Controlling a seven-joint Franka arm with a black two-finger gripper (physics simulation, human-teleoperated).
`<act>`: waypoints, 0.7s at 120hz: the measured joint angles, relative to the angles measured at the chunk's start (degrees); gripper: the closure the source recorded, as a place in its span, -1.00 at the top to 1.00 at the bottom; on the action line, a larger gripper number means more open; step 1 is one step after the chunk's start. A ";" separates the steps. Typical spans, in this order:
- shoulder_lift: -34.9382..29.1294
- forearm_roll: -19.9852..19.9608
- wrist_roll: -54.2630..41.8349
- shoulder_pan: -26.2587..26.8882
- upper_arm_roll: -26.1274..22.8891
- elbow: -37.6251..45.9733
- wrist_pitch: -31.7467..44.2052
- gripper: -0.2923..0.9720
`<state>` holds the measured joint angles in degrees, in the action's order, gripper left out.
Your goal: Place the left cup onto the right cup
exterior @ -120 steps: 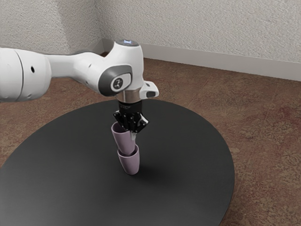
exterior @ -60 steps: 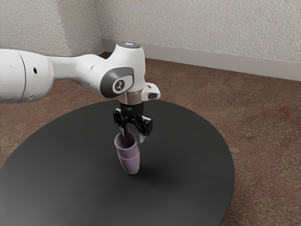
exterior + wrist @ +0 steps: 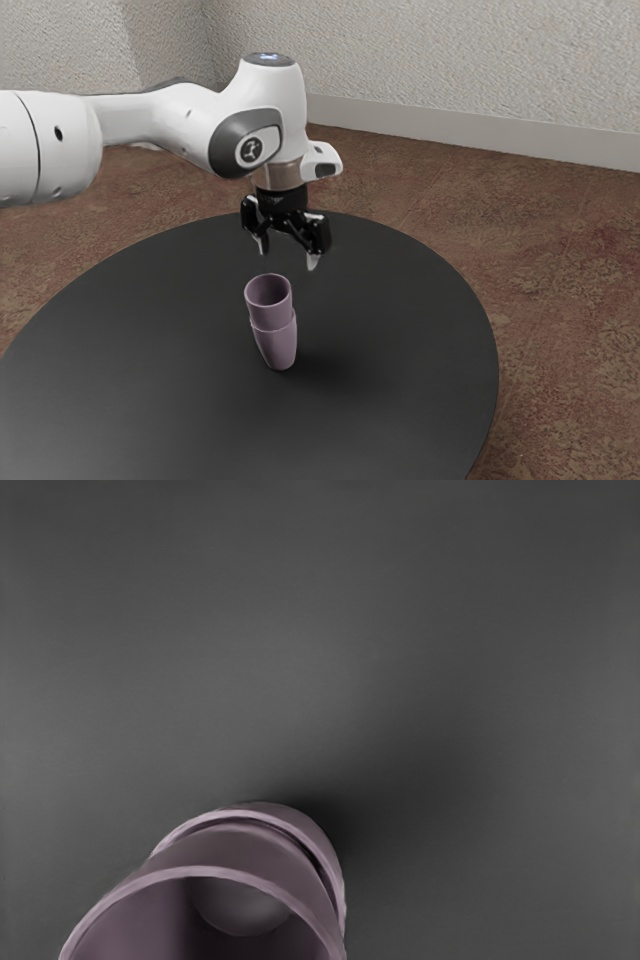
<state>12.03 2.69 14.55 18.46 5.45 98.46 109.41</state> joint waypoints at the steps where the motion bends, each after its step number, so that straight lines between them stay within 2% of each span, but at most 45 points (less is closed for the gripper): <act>1: -0.06 0.06 0.00 0.00 0.00 -0.36 -0.22 0.51; 28: -1.68 1.16 -0.65 -0.57 0.49 -5.29 -6.62 0.53; 84: -5.56 0.83 -8.97 -2.80 8.25 -6.73 -11.68 0.54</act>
<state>6.47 3.52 5.58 15.66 13.69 91.72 97.73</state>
